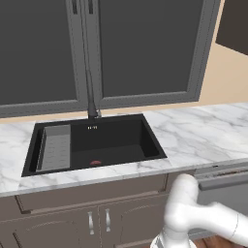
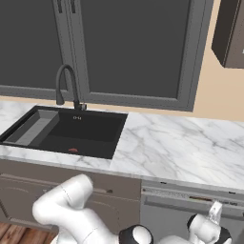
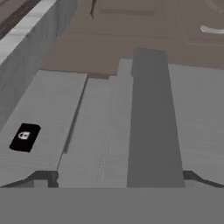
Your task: Pick up the cup and bowl from the counter, place them in the dishwasher, and close the dishwasher door.
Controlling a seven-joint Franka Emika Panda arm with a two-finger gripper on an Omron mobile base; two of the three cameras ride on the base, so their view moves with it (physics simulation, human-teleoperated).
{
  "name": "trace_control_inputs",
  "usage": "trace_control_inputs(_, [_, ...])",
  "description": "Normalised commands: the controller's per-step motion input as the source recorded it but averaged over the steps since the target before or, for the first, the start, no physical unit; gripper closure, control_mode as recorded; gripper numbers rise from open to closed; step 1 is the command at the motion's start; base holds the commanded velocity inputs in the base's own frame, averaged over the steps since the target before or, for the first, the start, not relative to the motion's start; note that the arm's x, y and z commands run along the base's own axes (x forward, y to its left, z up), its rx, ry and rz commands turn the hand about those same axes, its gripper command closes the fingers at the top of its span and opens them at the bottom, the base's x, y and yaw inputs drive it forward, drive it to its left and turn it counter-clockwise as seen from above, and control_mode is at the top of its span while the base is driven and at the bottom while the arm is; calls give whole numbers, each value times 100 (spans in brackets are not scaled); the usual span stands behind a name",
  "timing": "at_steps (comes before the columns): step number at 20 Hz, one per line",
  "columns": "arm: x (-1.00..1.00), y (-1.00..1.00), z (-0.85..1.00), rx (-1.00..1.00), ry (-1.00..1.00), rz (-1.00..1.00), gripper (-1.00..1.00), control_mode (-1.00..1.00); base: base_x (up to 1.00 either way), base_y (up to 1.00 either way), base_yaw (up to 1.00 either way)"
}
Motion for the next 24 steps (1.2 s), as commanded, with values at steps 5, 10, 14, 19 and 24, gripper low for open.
trace_control_inputs(5, [46, -6, -97, -32, -45, 0, -100, -100, 0, 0, 0])
trace_control_inputs(10, [34, -8, -100, -29, -48, 0, -100, -100, 0, 0, 0])
trace_control_inputs(14, [41, -7, -100, -33, -49, 0, -100, -100, 0, 0, 0])
trace_control_inputs(19, [49, -5, -100, -36, -49, 0, -100, -100, 0, 0, 0])
trace_control_inputs(24, [65, -1, -100, -38, -52, 0, -100, -100, 0, 0, 0])
